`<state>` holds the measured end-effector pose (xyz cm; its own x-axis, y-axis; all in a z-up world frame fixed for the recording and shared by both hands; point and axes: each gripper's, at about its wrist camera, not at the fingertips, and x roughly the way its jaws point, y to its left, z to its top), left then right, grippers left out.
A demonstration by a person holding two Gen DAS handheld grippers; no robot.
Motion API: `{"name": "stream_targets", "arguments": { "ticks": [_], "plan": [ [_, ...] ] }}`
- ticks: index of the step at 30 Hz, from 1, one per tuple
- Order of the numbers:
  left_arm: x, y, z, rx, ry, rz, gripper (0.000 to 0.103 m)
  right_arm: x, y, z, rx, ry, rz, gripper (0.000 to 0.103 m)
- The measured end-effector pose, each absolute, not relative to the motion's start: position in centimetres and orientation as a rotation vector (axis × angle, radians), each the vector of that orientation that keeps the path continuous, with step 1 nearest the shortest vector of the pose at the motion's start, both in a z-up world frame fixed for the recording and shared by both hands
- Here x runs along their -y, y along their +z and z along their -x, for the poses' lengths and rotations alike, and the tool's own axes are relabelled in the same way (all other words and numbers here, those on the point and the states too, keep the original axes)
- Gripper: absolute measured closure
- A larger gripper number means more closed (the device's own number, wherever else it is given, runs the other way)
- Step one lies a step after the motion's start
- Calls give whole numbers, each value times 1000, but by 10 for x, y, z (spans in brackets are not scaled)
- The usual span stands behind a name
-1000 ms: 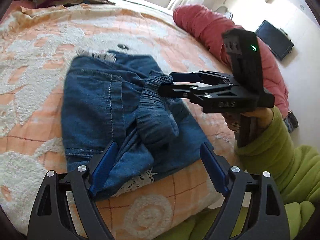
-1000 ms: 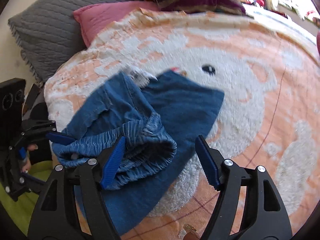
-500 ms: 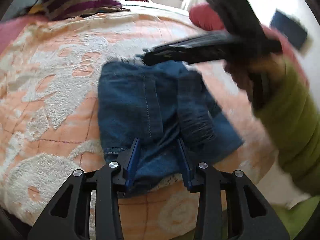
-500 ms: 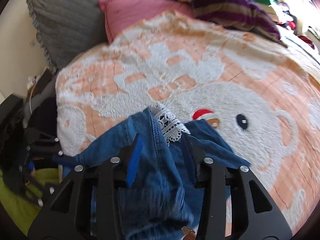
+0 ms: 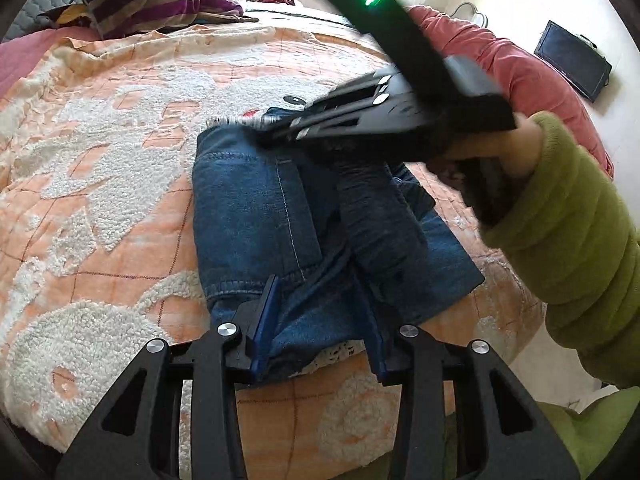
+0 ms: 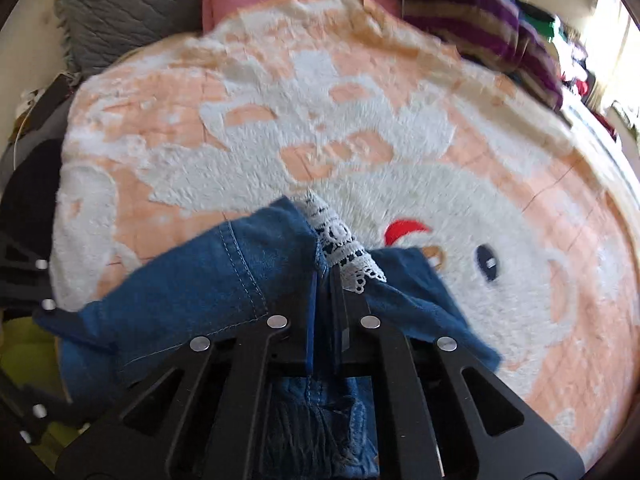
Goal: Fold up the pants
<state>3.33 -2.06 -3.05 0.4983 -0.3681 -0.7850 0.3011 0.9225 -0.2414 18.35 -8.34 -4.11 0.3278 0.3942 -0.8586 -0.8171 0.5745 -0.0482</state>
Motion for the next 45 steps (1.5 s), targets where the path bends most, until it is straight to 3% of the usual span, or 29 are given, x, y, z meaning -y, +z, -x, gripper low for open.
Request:
{"name": "stream_targets", "arguments": {
  "ticks": [4, 6, 8, 17, 23, 28, 30, 37, 38, 40, 45],
  "plan": [
    [19, -31, -31, -971, -406, 84, 66, 91, -37, -187, -932, 832, 443, 99],
    [19, -32, -32, -972, -405, 79, 66, 100, -28, -189, -934, 816, 366, 87],
    [20, -32, -32, -972, -404, 76, 66, 104, -20, -188, -915, 806, 309, 59],
    [22, -29, -29, -970, -395, 66, 63, 138, 26, -168, -793, 799, 120, 19],
    [21, -20, -23, -956, -385, 71, 45, 161, 49, -157, -716, 763, 76, 13],
    [19, -12, -19, -942, -360, 63, 40, 182, 63, -147, -660, 719, 70, 12],
    [18, -7, -17, -928, -344, 54, 29, 190, 65, -142, -648, 708, 68, 11],
    [18, 11, -10, -871, -306, 13, 27, 217, 70, -119, -606, 662, 92, 10],
    [18, 13, -9, -865, -298, 8, 19, 220, 70, -116, -604, 662, 94, 10],
    [19, 17, -9, -852, -282, -1, 13, 224, 70, -110, -599, 657, 106, 10],
    [18, 23, -8, -836, -265, -13, 13, 232, 69, -96, -586, 657, 127, 9]
  ]
}}
